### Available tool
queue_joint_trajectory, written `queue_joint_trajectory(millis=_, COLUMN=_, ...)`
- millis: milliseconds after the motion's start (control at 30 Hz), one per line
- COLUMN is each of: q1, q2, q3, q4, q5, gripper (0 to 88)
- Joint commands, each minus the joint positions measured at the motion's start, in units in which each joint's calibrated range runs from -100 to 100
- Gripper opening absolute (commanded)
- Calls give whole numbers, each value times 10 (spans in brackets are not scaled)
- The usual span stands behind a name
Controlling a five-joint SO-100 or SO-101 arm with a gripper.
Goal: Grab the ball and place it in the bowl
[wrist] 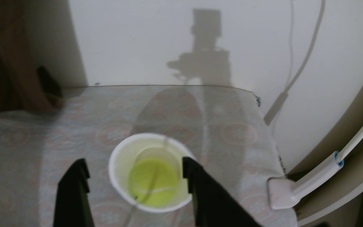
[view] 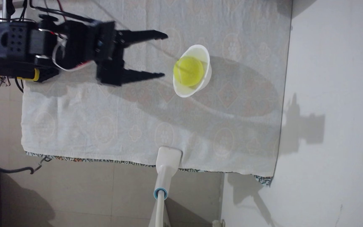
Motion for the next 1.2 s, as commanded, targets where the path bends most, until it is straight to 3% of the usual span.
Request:
queue_joint_trajectory(millis=0, q1=-16, q2=-110, q3=69, q4=8, q5=-3, gripper=244)
queue_joint_trajectory(millis=1167, q1=-46, q2=-540, q3=511, q4=164, q5=9, gripper=214)
